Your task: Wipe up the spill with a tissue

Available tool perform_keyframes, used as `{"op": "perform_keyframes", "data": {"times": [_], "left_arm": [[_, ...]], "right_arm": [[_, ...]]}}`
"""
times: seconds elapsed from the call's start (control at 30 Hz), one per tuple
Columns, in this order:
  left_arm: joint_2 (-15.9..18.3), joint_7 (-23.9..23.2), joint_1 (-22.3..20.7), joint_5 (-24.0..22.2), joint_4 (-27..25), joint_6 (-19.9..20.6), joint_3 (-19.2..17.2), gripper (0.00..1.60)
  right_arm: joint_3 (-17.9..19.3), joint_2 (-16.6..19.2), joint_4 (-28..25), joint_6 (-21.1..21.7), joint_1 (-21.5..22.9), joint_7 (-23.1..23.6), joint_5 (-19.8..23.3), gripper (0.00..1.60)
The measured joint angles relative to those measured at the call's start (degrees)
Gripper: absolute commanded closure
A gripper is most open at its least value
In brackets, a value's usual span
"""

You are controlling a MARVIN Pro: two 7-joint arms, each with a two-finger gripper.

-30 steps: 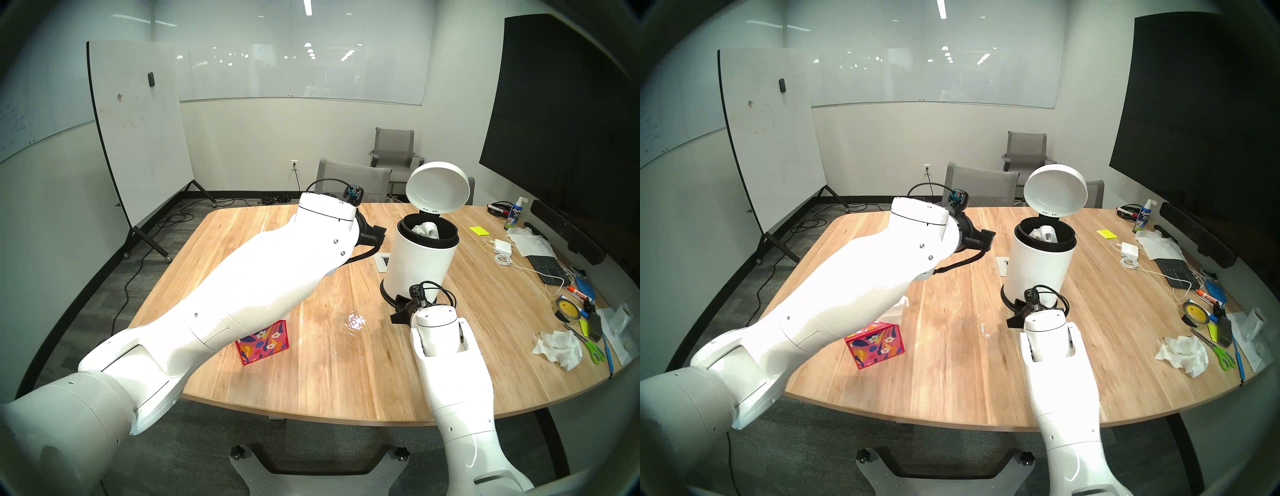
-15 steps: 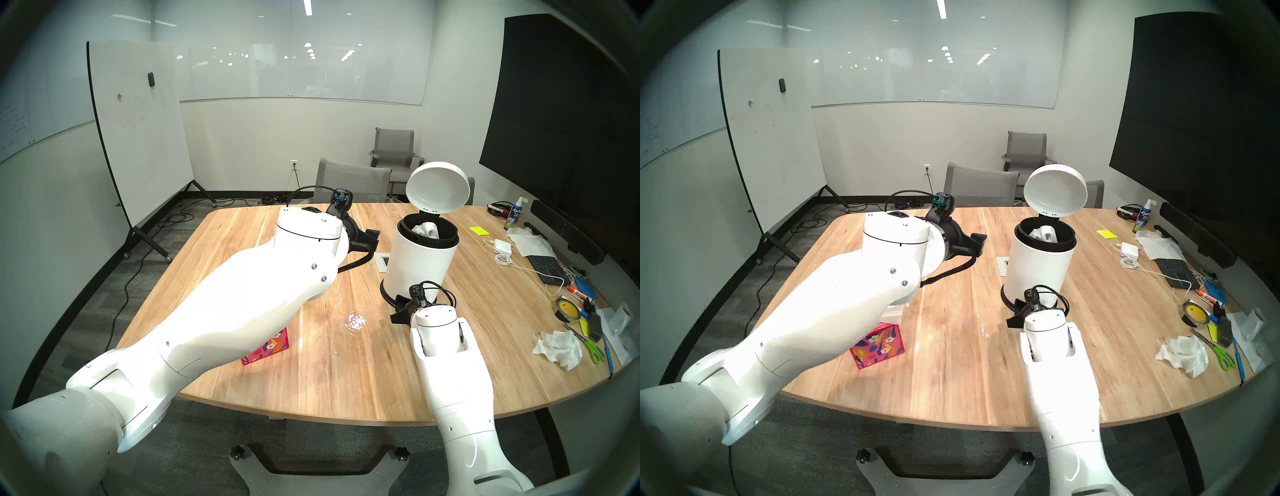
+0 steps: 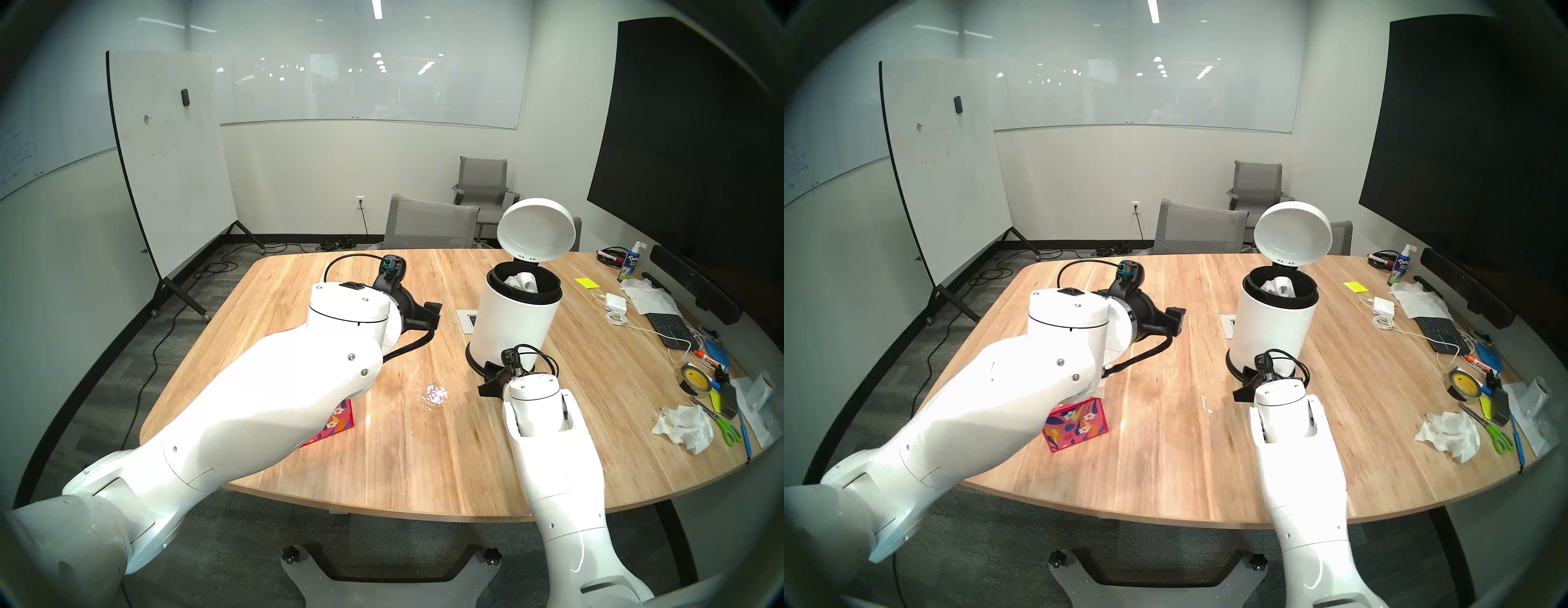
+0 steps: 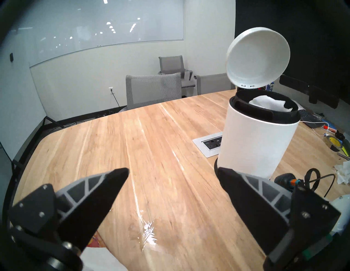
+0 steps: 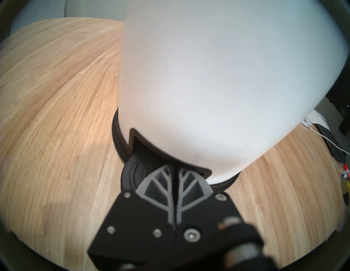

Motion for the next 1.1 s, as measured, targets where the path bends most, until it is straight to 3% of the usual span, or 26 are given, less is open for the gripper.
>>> {"op": "perform_keyframes", "data": {"times": [0.43, 1.1], "left_arm": [[4.8, -1.5, 2.2, 0.4, -1.5, -1.1, -2.7, 0.0], [6.6, -2.1, 3.6, 0.6, -2.5, -3.1, -4.2, 0.0]], "right_arm": [[0.0, 0.0, 0.0, 0.0, 0.0, 0.0, 0.0, 1.6], [-0.3, 0.0, -0.2, 0.0, -0.2, -0.3, -0.4, 1.6]]}}
